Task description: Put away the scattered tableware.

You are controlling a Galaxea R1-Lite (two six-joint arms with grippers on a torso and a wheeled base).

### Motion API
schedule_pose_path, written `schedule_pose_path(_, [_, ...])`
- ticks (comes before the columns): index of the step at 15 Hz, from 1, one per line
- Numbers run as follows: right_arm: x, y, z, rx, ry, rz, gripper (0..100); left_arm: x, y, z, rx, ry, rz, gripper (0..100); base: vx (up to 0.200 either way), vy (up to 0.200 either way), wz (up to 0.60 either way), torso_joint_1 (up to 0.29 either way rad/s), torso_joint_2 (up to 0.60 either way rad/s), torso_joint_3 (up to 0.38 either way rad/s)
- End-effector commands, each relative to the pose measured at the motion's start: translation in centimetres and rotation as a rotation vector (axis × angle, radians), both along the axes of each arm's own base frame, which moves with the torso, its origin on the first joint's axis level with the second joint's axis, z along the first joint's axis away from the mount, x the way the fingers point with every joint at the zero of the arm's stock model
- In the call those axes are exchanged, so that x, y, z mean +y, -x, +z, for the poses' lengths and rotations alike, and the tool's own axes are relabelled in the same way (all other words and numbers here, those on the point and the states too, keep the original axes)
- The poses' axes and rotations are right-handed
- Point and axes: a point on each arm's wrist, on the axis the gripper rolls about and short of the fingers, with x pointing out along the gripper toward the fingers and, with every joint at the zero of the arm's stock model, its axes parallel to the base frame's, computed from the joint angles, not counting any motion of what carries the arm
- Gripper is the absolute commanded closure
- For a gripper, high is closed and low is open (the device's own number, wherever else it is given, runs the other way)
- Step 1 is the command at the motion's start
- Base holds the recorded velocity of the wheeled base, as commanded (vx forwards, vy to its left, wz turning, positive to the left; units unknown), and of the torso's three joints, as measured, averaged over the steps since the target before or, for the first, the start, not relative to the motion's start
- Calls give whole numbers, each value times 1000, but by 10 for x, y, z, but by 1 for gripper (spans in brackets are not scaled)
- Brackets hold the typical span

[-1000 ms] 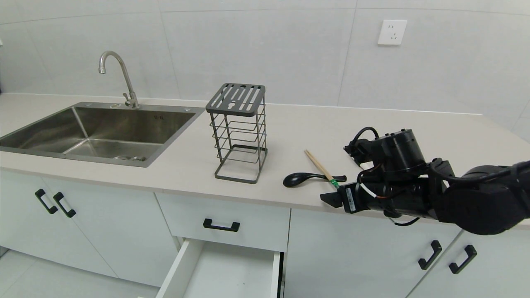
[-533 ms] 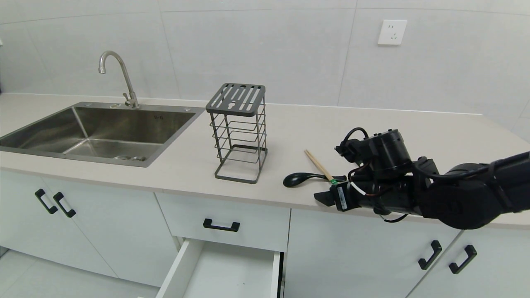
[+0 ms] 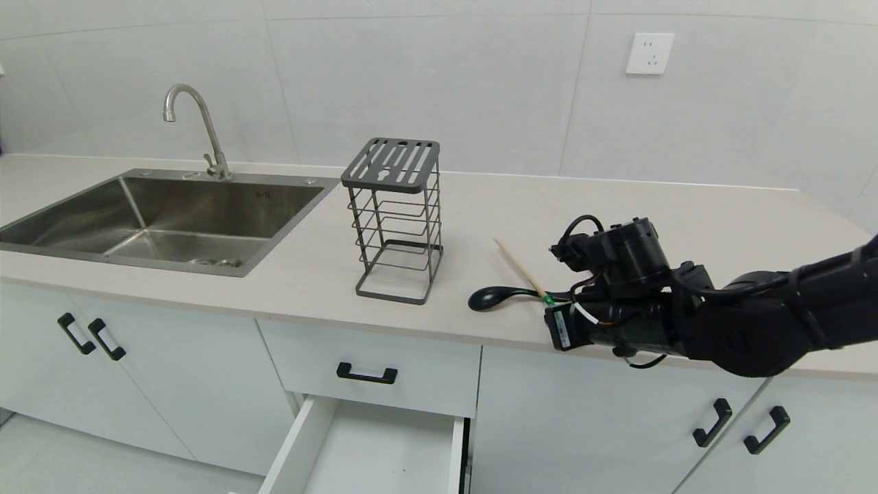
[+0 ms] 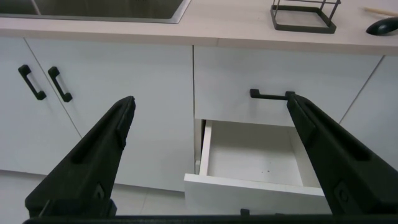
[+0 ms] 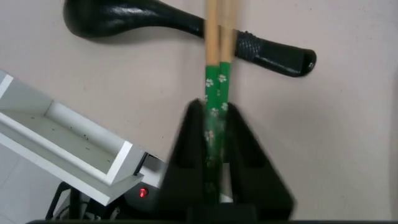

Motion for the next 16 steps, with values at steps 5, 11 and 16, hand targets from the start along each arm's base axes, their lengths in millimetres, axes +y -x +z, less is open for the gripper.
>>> schedule_pose_path(5, [-28, -2, 32, -89, -41, -85, 100, 0, 0, 0, 1, 0, 0, 0, 0, 0, 0, 0, 0, 0])
schedule_pose_path(11, [-46, 40, 86, -276, -152, -40, 100, 0, 0, 0, 1, 0, 0, 0, 0, 0, 0, 0, 0, 0])
schedule_pose_path(16, [-59, 105, 92, -319, -141, 146, 100, 0, 0, 0, 0, 0, 0, 0, 0, 0, 0, 0, 0, 0])
